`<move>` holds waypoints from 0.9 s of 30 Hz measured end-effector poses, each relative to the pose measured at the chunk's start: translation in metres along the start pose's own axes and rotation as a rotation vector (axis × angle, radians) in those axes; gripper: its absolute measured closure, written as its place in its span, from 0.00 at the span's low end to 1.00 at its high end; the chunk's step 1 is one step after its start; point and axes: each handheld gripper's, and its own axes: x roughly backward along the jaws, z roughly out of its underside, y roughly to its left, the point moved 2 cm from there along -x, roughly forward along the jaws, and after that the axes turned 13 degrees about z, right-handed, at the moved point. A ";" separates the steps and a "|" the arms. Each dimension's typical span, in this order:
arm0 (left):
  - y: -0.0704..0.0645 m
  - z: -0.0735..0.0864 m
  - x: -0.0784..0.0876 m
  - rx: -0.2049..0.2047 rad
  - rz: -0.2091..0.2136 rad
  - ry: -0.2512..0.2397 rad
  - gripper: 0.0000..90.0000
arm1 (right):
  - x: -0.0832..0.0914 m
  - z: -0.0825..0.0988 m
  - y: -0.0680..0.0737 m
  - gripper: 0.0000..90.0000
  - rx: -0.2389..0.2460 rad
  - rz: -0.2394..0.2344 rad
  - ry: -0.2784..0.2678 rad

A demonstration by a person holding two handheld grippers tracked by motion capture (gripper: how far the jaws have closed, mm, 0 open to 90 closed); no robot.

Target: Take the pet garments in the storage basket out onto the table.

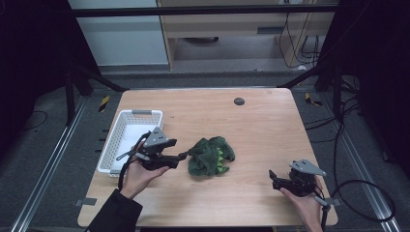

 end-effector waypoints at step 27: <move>0.021 0.070 0.093 0.203 -0.239 -0.288 0.43 | 0.005 0.004 0.002 0.07 -0.007 0.024 -0.009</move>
